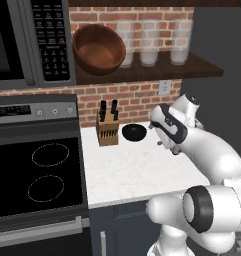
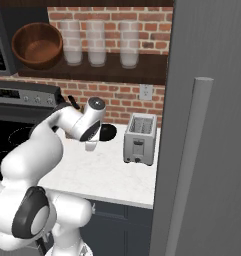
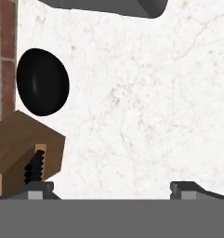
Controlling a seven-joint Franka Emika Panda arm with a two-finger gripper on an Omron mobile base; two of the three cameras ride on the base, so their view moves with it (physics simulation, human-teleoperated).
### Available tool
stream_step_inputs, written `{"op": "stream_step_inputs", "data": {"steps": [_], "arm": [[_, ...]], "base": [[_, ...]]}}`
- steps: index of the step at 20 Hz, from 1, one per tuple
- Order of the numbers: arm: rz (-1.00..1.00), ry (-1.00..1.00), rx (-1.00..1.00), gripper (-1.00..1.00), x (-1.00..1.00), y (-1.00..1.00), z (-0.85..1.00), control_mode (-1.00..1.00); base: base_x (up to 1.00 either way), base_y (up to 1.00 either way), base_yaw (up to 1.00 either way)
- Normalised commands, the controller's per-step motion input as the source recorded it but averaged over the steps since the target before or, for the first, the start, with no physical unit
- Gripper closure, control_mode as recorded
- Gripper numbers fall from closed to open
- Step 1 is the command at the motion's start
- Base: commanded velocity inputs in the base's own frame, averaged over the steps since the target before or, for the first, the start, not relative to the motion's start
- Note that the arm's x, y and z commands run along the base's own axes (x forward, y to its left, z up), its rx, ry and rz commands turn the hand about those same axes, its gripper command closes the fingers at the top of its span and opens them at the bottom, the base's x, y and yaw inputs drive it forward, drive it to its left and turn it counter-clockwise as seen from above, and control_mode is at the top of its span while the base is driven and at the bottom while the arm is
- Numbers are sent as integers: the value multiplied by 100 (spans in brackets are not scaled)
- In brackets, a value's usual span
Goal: Pick up the bowls on the counter and stack them on top of one another in the open cabinet. Place the smaller bowl on top of the larger bowl.
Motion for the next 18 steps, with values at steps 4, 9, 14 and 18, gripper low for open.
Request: {"op": "stream_step_inputs", "data": {"steps": [4, 9, 14, 18], "arm": [[-4, 1, -2, -100, 28, 2, -9, -100], [-3, 1, -5, -100, 19, 5, -20, -100], [-3, 2, -5, -100, 14, 3, -29, -100], [0, 0, 0, -100, 12, 0, -19, -100]], "base": [[0, 0, 0], [0, 0, 0], [0, 0, 0], [0, 0, 0]]}}
